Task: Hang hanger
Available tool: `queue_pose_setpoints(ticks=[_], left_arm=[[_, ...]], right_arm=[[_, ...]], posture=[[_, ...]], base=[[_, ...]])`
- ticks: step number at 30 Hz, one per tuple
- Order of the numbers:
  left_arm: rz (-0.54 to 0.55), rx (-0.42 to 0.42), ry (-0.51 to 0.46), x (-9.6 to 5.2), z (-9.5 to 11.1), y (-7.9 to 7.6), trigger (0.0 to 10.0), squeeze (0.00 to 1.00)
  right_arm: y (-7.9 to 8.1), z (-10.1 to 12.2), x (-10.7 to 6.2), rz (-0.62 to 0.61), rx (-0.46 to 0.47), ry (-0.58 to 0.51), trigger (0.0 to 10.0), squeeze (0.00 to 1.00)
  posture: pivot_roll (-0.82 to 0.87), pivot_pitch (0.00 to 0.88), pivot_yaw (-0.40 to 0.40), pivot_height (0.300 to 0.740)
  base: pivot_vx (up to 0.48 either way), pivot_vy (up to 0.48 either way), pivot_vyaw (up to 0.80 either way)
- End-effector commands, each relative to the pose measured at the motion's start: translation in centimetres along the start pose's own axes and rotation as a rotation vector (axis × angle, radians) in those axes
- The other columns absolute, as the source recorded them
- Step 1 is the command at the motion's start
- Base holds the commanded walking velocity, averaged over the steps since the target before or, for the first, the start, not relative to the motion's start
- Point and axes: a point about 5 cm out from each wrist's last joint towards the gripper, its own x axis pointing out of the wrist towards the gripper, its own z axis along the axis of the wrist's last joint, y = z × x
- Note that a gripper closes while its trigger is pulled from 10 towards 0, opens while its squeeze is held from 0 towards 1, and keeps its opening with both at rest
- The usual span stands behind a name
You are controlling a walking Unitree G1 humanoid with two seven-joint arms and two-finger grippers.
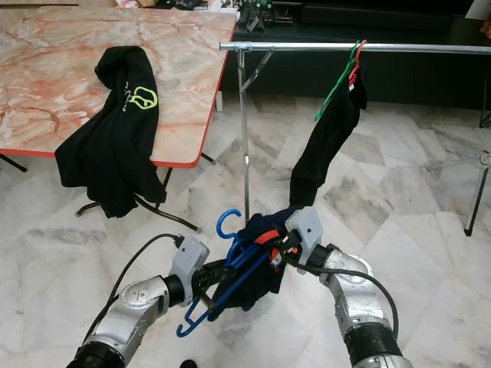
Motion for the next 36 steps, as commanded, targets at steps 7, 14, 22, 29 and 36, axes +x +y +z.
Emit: queue_pose_setpoints(ticks=[7, 14, 22, 29, 36], left_arm=[[0.067, -0.020, -0.062, -0.2, 0.9, 1.3, 10.0, 0.00], [0.032, -0.044, -0.079, 0.1, 1.0, 0.8, 10.0, 0.00], [-0.018, -0.054, -0.079, 0.2, 0.9, 0.3, 10.0, 0.00], [-0.023, -0.063, -0.080, 0.2, 0.8, 0.2, 10.0, 0.00], [-0.024, -0.076, -0.091, 0.2, 0.9, 0.2, 10.0, 0.00]], right_arm=[[-2.9, 0.7, -1.2, -0.354, -0.016, -0.060, 10.0, 0.00], [0.2, 1.6, 0.4, -0.065, -0.012, -0.140, 10.0, 0.00], [2.5, 2.4, 0.6, 0.179, 0.001, -0.176, 10.0, 0.00], [3.7, 2.1, -0.7, 0.387, 0.013, -0.119, 10.0, 0.00], [-0.8, 0.5, -0.8, -0.075, -0.049, 0.004, 10.0, 0.00]], posture=[[-0.02, 0.207, -0.009, 0.740], [-0.02, 0.206, -0.010, 0.740], [-0.02, 0.207, -0.010, 0.740], [-0.03, 0.210, -0.012, 0.740], [-0.03, 0.216, -0.012, 0.740]], base=[[0.000, 0.000, 0.00], [0.000, 0.000, 0.00], [0.000, 0.000, 0.00], [0.000, 0.000, 0.00], [0.000, 0.000, 0.00]])
